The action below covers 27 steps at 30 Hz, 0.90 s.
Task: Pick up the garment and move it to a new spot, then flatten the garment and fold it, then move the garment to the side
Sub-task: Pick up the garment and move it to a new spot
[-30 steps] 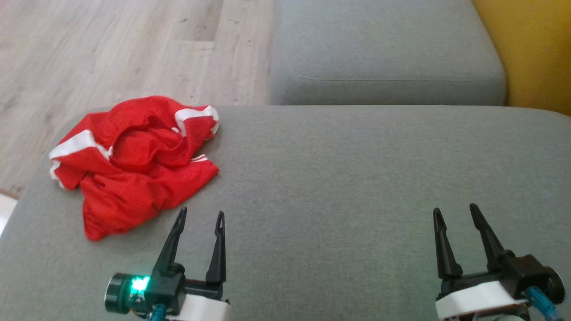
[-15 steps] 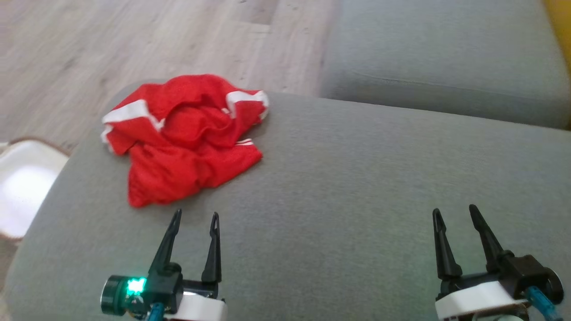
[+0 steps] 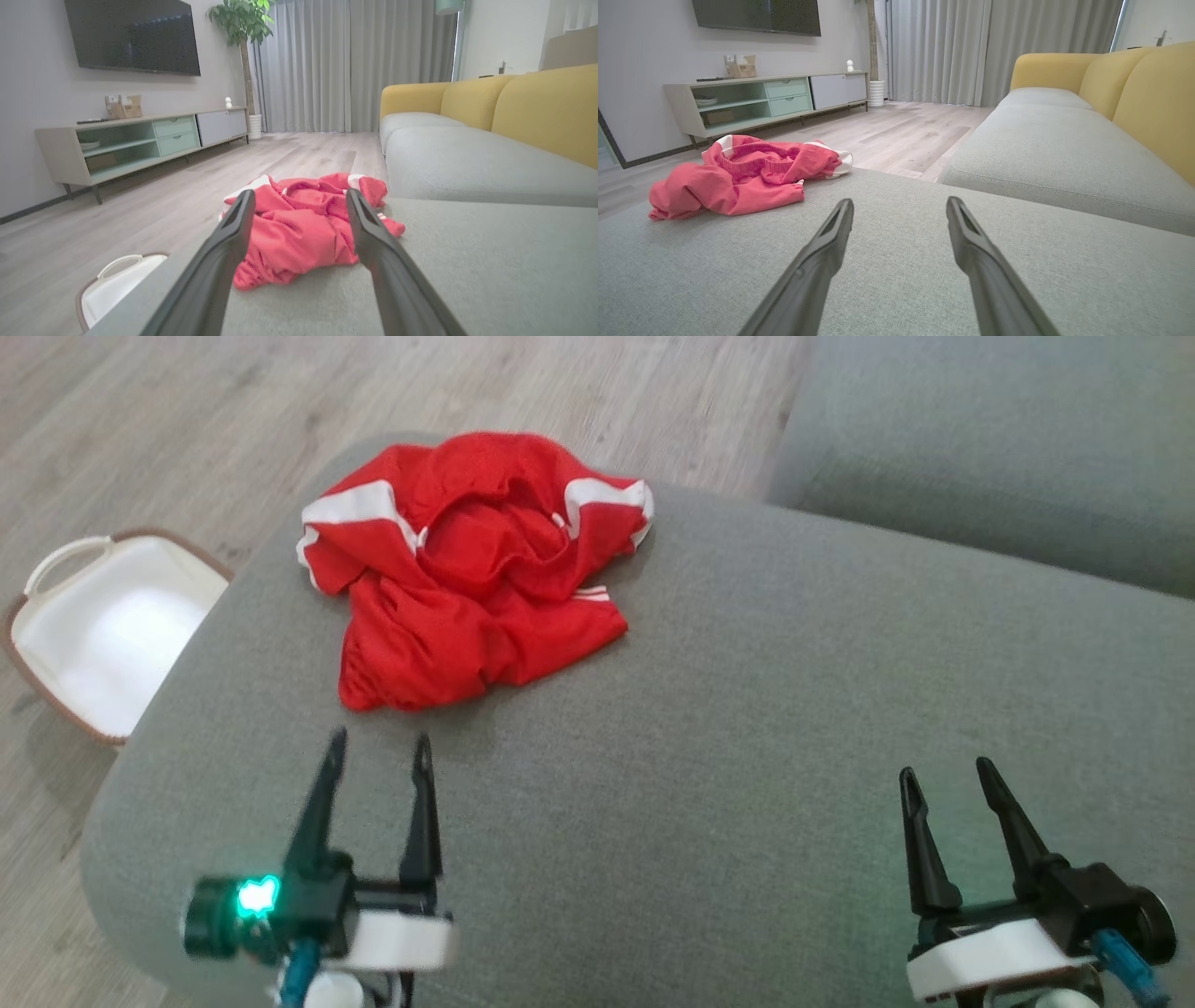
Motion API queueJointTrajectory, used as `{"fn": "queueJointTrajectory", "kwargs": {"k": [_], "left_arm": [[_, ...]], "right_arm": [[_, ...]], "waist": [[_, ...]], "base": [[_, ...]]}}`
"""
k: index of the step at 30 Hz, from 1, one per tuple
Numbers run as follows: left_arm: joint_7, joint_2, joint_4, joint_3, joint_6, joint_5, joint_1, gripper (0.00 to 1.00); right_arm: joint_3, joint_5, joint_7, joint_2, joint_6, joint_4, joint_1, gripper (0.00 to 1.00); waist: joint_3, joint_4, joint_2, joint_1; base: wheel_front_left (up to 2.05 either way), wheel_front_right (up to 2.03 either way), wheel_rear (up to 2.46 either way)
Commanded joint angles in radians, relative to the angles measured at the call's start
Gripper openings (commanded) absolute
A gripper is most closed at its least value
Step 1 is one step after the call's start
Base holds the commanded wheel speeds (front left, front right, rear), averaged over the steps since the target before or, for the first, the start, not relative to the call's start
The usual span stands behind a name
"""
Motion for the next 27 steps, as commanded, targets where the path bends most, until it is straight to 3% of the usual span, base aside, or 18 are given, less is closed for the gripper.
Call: {"fn": "queueJointTrajectory", "kwargs": {"k": [1,8,13,18,27], "left_arm": [[-0.01,0.005,-0.053,0.043,0.01,0.015,-0.082,1.0],[-0.01,0.057,-0.155,0.084,0.004,0.042,-0.267,1.0],[-0.01,0.107,-0.11,0.094,-0.047,0.042,-0.496,1.0],[0.001,0.141,0.147,0.091,-0.105,0.036,-0.766,1.0],[0.239,0.204,0.685,0.094,-0.152,0.035,-1.122,1.0]], "right_arm": [[0.024,-0.011,-0.011,-0.01,0.005,-0.029,-0.054,1.0],[0.028,-0.086,-0.011,-0.01,0.005,-0.036,-0.097,1.0],[0.024,-0.141,-0.011,-0.027,0.005,-0.039,-0.142,1.0],[0.043,-0.158,-0.011,-0.077,0.005,-0.056,-0.186,1.0],[0.065,-0.137,-0.011,-0.112,0.005,-0.151,-0.243,1.0]], "waist": [[0.022,0.007,0.0,-0.0001],[0.161,-0.01,0.0,-0.0001],[0.278,-0.026,0.0,-0.0001],[0.382,-0.05,0.0,-0.0001],[0.515,-0.111,0.0,-0.0001]], "base": [[0.0,0.0,0.0],[0.0,0.0,0.0],[0.0,0.0,0.0],[0.0,0.0,0.0],[0.0,0.0,0.0]]}}
